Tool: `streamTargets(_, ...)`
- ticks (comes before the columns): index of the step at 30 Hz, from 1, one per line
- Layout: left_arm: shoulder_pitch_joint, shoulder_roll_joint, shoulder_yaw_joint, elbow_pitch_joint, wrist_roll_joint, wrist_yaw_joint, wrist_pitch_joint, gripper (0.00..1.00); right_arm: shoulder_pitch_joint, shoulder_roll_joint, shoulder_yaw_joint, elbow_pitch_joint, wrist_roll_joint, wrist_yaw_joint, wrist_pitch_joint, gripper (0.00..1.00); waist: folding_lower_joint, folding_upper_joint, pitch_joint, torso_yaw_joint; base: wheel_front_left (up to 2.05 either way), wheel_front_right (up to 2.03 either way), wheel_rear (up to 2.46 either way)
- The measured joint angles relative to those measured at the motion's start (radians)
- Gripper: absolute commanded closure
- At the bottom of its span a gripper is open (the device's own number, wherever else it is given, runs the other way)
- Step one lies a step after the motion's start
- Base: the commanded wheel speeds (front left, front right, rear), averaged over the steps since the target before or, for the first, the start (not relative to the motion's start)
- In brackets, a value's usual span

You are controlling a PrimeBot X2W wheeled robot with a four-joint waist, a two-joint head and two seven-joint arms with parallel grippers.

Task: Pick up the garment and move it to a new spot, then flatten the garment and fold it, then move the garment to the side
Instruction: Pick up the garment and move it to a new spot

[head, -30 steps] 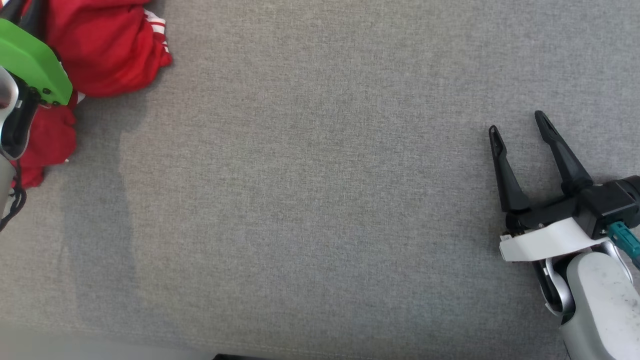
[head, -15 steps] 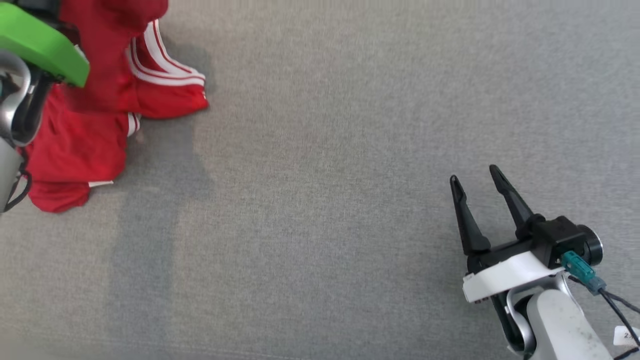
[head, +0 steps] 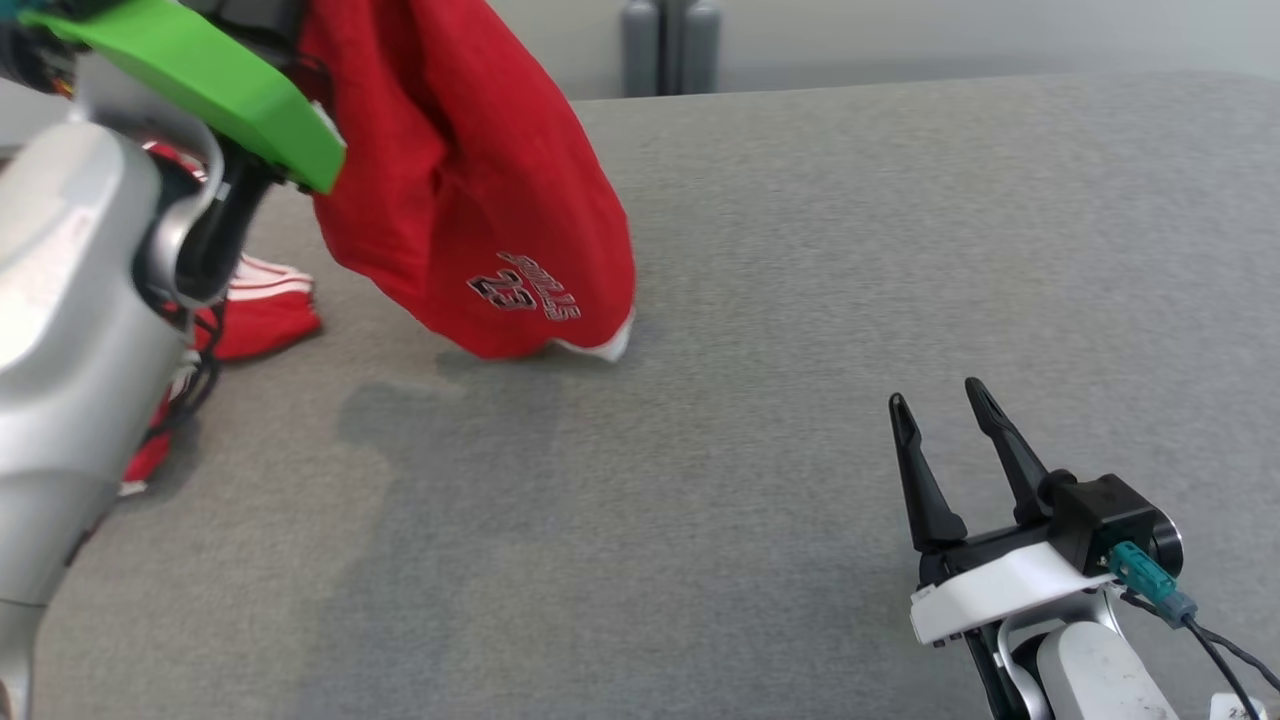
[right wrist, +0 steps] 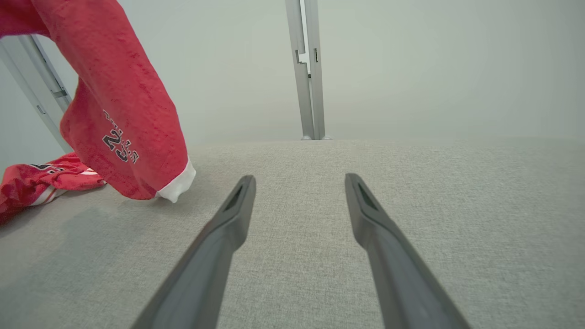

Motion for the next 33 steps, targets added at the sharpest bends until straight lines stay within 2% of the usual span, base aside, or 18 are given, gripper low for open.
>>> streamTargets(5,0.053,-0.05,-0.011,-0.068,-0.029,0.042,0.005,1.0,0.002,0.005,-0.007,-0.003,0.005,0.0,0.0,0.0,0.0,0.0,-0.016,-0.083,0.0,0.0,0.0)
streamTargets(13,0.198,-0.163,-0.119,-0.092,-0.043,0.099,0.058,1.0,0.002,0.007,0.003,-0.005,0.023,0.0,0.0,0.0,0.0,0.0,-0.014,-0.197,0.0,0.0,0.0)
streamTargets(18,0.317,-0.251,-0.179,-0.025,-0.058,0.089,0.015,1.0,0.0,0.008,0.022,-0.004,0.044,0.0,0.0,0.0,0.0,0.0,0.016,-0.234,0.0,0.0,0.0)
streamTargets(24,0.389,-0.37,-0.227,0.125,-0.047,0.045,-0.071,1.0,-0.014,0.009,0.03,0.002,0.046,0.0,0.0,0.0,0.0,0.0,0.058,-0.247,0.0,0.0,0.0)
streamTargets(25,0.396,-0.392,-0.227,0.145,-0.049,0.04,-0.083,0.86,-0.014,0.009,0.029,0.003,0.04,0.0,0.0,0.0,0.0,0.0,0.06,-0.245,0.0,0.0,0.0)
streamTargets(26,0.401,-0.407,-0.23,0.161,-0.049,0.031,-0.092,0.29,-0.014,0.009,0.026,0.005,0.038,0.0,0.0,0.0,0.0,0.0,0.059,-0.243,0.0,0.0,0.0)
streamTargets(27,0.407,-0.418,-0.225,0.17,-0.049,0.028,-0.104,0.0,-0.014,0.009,0.025,0.007,0.033,0.0,0.0,0.0,0.0,0.0,0.057,-0.241,0.0,0.0,0.0)
streamTargets(30,0.421,-0.429,-0.207,0.165,-0.024,0.02,-0.125,0.0,-0.007,0.009,0.025,0.012,0.021,0.0,0.0,0.0,0.0,0.0,0.044,-0.233,0.0,0.0,0.0)
streamTargets(33,0.46,-0.433,-0.078,0.07,0.11,0.062,-0.13,0.0,0.021,0.009,0.023,0.019,0.014,0.0,0.0,0.0,0.0,0.0,0.018,-0.218,0.0,0.0,0.0)
